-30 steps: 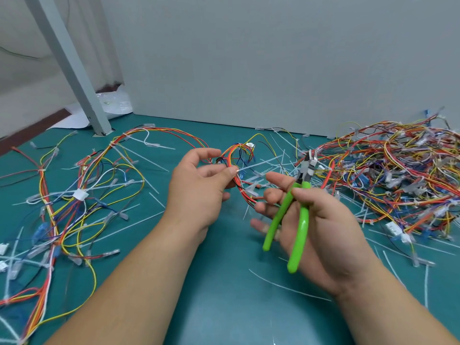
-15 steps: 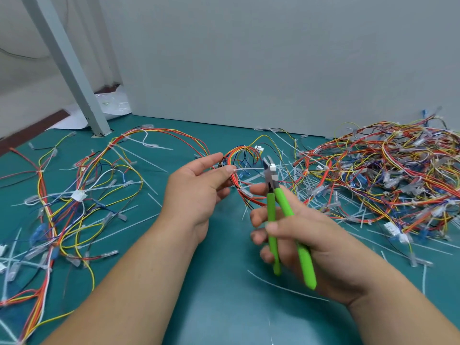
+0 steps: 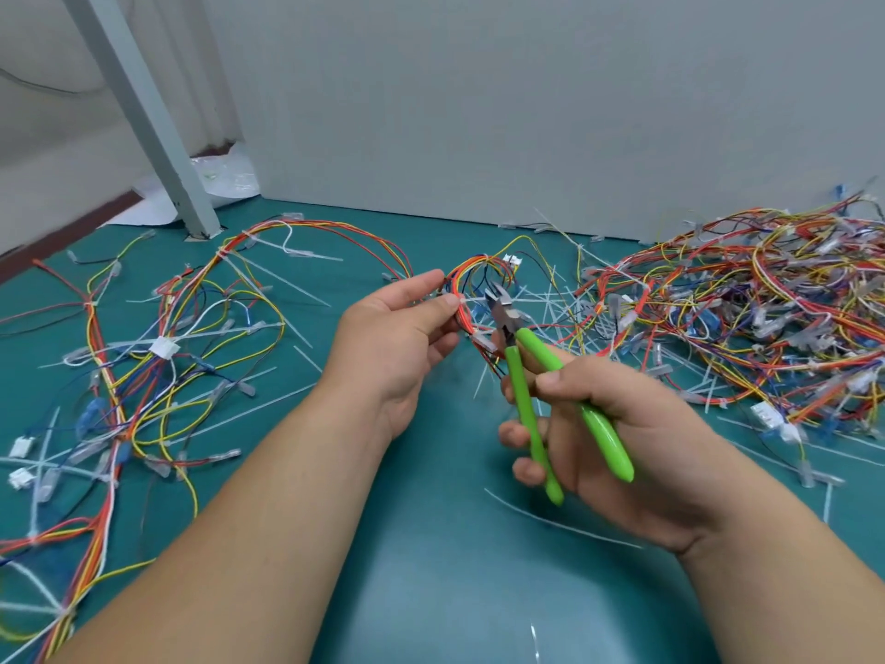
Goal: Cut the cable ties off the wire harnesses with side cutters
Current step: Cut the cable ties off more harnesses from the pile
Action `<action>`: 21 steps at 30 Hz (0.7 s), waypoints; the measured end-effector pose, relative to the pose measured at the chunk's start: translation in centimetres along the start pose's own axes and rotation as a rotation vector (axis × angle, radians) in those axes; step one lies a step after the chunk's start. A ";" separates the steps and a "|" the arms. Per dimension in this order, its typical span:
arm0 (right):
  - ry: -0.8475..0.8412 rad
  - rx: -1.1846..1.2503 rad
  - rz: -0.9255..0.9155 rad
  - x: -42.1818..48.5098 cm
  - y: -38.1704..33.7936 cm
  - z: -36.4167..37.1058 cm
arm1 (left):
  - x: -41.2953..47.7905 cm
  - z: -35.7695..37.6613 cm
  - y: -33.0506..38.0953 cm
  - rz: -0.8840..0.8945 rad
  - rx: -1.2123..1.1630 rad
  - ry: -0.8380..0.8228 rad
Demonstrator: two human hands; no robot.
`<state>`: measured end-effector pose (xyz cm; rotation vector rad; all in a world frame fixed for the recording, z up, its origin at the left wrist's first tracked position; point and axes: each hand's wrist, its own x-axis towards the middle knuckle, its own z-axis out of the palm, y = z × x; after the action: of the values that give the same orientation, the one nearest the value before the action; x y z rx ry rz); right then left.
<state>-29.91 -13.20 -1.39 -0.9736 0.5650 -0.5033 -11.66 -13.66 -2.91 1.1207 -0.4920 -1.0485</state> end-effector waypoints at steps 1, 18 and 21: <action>0.036 -0.026 -0.009 0.1 0.0 0.2 | 0.0 0.0 0.0 0.004 -0.003 0.004; 0.271 -0.085 -0.080 0.3 0.0 0.7 | 0.1 -0.1 -0.4 0.071 0.076 0.031; 0.267 -0.040 -0.076 0.2 -0.2 0.8 | 0.0 0.0 -0.4 0.085 0.100 0.024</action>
<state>-29.27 -12.96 -0.94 -0.9754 0.7820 -0.6988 -11.76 -13.70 -3.25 1.1887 -0.5728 -0.9438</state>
